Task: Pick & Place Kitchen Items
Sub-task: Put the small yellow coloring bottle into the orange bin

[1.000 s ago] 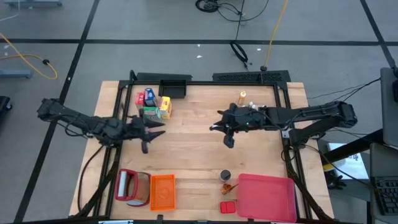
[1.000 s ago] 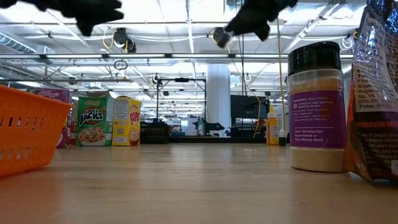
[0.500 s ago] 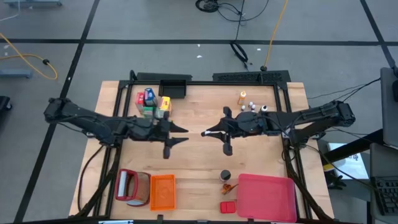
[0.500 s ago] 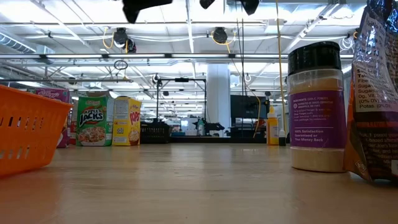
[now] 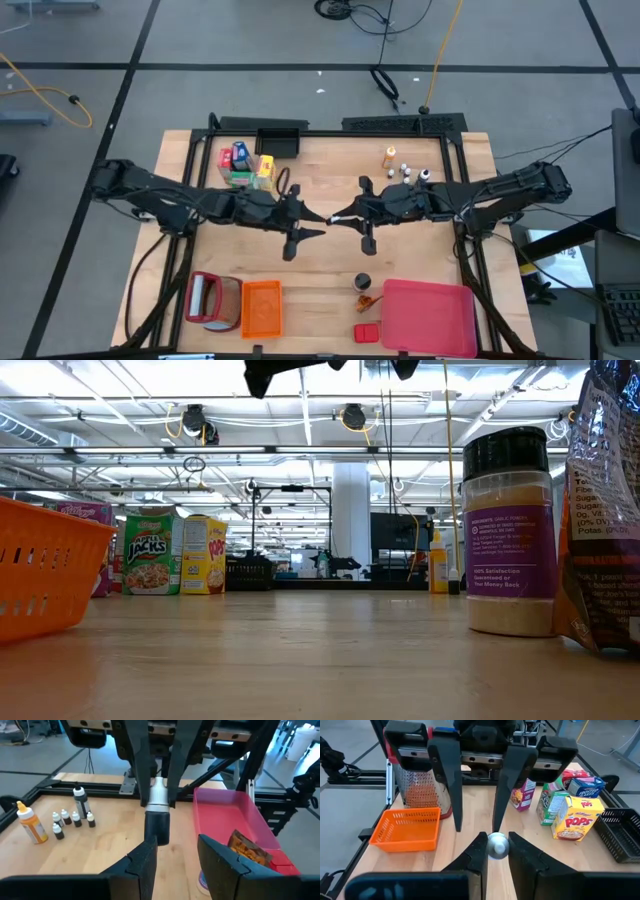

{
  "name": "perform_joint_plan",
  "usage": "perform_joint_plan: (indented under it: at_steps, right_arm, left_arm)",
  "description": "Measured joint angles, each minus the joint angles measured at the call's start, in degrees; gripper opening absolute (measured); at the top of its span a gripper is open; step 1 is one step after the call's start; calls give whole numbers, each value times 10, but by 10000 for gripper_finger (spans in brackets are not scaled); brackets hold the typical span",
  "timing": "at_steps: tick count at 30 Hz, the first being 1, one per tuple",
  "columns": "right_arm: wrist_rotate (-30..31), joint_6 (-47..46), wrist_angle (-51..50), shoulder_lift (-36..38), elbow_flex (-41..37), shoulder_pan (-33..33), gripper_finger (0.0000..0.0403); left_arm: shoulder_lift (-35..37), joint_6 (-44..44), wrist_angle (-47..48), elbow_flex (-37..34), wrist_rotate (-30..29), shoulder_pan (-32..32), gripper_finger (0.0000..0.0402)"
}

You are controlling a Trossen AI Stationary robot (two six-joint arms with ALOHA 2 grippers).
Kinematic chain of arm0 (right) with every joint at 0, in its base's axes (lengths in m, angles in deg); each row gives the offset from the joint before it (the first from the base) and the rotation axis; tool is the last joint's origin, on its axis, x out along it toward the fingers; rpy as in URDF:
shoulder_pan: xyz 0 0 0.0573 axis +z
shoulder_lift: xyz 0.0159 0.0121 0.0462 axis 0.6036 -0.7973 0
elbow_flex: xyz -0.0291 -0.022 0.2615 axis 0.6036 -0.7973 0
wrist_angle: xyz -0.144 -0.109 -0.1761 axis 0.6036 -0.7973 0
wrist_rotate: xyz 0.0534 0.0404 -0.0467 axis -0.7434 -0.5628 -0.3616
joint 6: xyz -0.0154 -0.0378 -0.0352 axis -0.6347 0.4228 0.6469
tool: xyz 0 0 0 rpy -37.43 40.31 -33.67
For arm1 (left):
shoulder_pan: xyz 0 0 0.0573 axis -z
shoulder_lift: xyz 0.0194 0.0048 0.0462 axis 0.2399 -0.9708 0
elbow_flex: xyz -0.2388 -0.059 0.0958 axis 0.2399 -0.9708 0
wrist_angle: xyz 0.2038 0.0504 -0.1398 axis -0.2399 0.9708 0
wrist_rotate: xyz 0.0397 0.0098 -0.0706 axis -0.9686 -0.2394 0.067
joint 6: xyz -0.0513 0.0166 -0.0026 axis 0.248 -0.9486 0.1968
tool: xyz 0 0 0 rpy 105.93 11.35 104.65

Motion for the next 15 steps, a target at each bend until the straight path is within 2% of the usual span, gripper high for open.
perform_joint_plan:
  at_steps: [9, 15]
  right_arm:
    - [4, -1, -5, 0, 0, -1, 45]
    - [1, -2, -4, -1, 0, 9, 45]
  left_arm:
    - [-12, 1, -6, 4, 3, -19, 145]
    - [-7, -32, -15, 5, -11, -20, 145]
